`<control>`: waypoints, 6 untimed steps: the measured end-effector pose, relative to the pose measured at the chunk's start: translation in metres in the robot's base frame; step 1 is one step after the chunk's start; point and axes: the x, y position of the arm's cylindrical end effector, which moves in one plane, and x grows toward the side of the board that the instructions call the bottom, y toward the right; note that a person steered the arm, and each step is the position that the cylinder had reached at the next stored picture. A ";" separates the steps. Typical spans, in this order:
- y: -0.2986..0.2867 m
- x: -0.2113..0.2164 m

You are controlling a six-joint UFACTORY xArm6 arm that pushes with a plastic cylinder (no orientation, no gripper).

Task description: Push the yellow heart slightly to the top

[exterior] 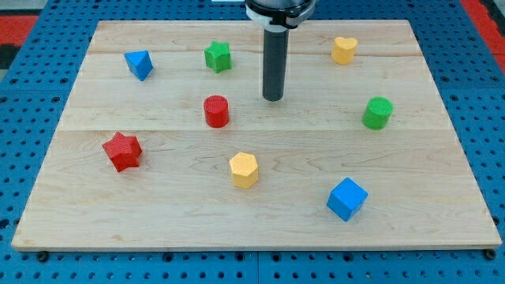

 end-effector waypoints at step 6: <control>0.132 -0.087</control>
